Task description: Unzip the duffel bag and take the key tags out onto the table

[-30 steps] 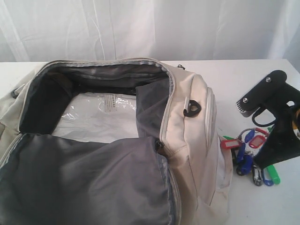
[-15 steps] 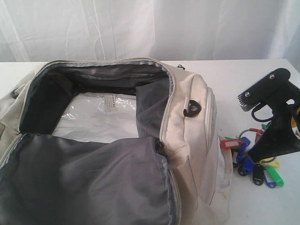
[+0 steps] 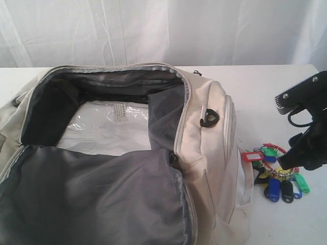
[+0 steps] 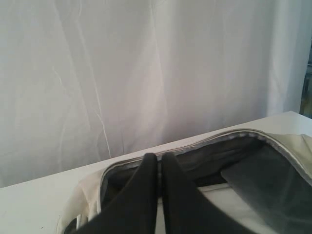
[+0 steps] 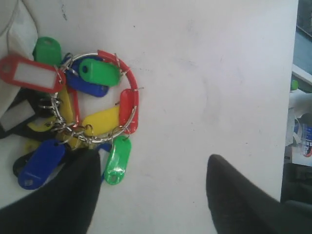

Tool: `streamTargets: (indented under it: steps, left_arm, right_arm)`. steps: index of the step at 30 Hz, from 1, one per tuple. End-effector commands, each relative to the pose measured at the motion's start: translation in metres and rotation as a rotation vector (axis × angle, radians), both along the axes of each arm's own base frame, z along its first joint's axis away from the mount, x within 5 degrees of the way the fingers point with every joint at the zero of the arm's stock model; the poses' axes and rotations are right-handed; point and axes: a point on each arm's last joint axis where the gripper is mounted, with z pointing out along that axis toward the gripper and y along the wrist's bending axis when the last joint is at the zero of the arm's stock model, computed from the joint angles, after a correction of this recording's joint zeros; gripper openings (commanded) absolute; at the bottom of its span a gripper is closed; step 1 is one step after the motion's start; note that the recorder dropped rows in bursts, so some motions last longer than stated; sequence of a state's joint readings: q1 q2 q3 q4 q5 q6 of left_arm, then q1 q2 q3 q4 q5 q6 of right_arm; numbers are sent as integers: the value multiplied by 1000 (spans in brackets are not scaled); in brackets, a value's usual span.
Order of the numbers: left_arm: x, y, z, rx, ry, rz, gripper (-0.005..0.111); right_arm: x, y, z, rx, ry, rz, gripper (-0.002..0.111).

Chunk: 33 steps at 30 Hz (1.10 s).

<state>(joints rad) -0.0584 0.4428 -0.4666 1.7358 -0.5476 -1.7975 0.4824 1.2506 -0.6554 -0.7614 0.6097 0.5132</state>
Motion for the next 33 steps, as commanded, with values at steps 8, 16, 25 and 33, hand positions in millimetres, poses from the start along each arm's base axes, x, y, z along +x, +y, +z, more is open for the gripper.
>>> streamTargets:
  steps: [8,16,25,33]
  left_arm:
    - [-2,0,0,8,-8,-6,10]
    - [-3,-1,-1,8,-7,-12,10]
    - [-1,2,0,5,-11,21,10]
    - [4,21,3,-52,-24,234,10]
  right_arm:
    - [-21,-10,38,137,-169,-14,58]
    - [-38,-8,53,303,-186,-4,32]
    - [-75,-21,102,487,-478,82,20]
    - [-108,-35,126,583,-665,136,1]
